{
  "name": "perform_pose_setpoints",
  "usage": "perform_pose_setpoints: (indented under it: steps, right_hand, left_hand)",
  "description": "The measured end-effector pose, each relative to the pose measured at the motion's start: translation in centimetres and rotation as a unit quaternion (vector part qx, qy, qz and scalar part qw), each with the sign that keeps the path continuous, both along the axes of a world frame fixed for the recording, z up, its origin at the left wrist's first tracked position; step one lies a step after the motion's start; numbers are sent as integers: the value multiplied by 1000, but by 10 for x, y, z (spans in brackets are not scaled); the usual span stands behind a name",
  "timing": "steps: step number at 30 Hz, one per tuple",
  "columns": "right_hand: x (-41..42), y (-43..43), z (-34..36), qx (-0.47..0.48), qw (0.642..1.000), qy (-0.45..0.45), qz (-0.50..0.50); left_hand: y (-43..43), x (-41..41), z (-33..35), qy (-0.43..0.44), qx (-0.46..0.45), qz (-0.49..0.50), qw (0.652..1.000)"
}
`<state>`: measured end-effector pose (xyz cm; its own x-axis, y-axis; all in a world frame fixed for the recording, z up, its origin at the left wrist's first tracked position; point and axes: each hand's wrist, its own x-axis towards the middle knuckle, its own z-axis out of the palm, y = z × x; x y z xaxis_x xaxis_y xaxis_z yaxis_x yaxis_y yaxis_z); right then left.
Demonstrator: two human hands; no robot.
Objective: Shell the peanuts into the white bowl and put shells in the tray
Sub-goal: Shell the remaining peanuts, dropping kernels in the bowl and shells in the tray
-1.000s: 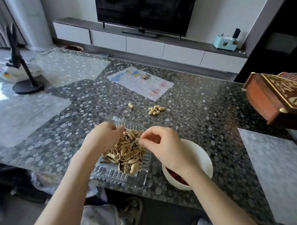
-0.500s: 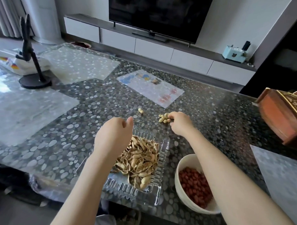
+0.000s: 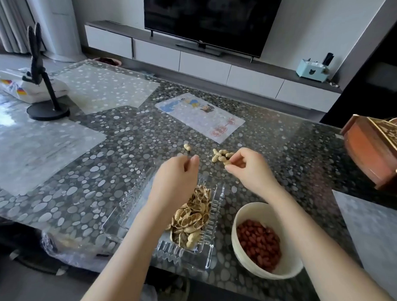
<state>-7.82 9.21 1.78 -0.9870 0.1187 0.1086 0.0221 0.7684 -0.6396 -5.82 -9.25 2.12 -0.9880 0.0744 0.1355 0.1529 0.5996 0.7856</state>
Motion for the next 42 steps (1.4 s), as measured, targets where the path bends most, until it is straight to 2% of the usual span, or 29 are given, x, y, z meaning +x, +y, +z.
perform_pose_setpoints:
  steps: [6,10,13,15,18,20,23,28,33,37,42]
  right_hand:
    - [92,-17,18,-80,987,136,2]
    - [115,-9,12,-30,972,233,-21]
    - [124,-2,6,-7,963,267,-28]
    - [128,4,6,-47,968,247,-15]
    - [134,18,10,-187,973,130,25]
    - [136,24,12,-204,974,81,52]
    - [140,24,15,-231,967,69,82]
    - [143,17,10,-274,954,120,3]
    - [146,15,6,-302,944,119,-58]
    - [145,19,8,-360,928,62,-74]
    - [142,28,9,-336,937,-11,-92]
  left_hand:
    - [27,25,3,32,60,-89,994]
    - [47,42,8,37,115,-160,980]
    - [60,52,8,44,127,-194,972]
    - [63,54,8,34,144,-198,969]
    - [69,58,12,-24,208,-233,950]
    - [72,60,13,-65,250,-270,927]
    - [77,64,10,-88,273,-308,907]
    - [91,76,9,-30,253,-302,919]
    - [98,80,5,4,215,-275,937]
    - [95,81,5,-6,208,-285,936]
    - [87,79,4,-52,196,-300,932]
